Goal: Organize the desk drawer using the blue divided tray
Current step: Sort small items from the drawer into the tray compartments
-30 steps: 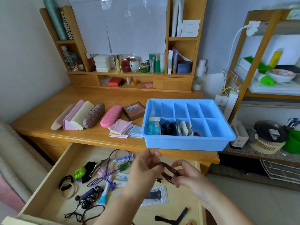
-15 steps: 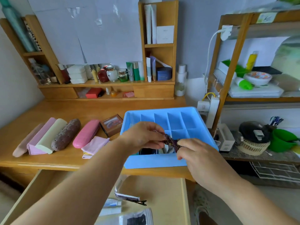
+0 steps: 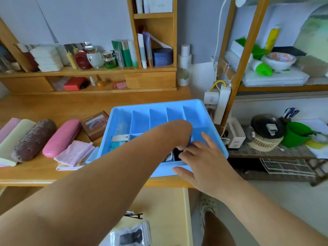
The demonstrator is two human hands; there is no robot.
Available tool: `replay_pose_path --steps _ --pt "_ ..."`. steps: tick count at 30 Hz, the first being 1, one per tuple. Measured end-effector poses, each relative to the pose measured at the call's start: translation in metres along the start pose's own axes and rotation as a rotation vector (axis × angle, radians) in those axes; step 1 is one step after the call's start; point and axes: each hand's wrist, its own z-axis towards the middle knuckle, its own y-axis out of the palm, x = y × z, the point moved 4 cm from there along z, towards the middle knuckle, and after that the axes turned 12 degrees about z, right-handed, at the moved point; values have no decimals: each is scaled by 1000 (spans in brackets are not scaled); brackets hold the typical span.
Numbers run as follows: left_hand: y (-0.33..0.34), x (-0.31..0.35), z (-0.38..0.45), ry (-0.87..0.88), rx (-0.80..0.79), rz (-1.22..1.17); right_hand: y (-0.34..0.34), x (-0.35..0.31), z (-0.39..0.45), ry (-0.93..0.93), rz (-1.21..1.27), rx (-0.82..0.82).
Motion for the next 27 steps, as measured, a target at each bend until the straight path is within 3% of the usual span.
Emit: replay_pose_path --steps 2,6,8,10,12,15,17,21,27 --pt "-2 -5 -6 5 72 -76 -5 0 -5 1 13 98" --pt "9 -25 -59 -108 505 -559 4 -20 -45 -73 58 377" --pt "32 -21 -109 -100 744 -608 28 -38 -70 -141 99 368" --pt "69 -10 -159 -56 835 -556 58 -59 -94 -184 155 251" --pt "123 0 -198 -93 756 -541 86 -79 -106 -127 223 -20" --pt "210 4 -238 -295 461 -615 129 -96 -113 26 182 -420" --pt "256 1 -259 -448 276 -665 151 -100 -112 97 172 -582" --pt "303 -15 -292 -657 94 -839 173 -111 -103 86 -13 -678" --pt "314 -34 -303 -732 158 -862 189 -105 -101 78 -76 -723"
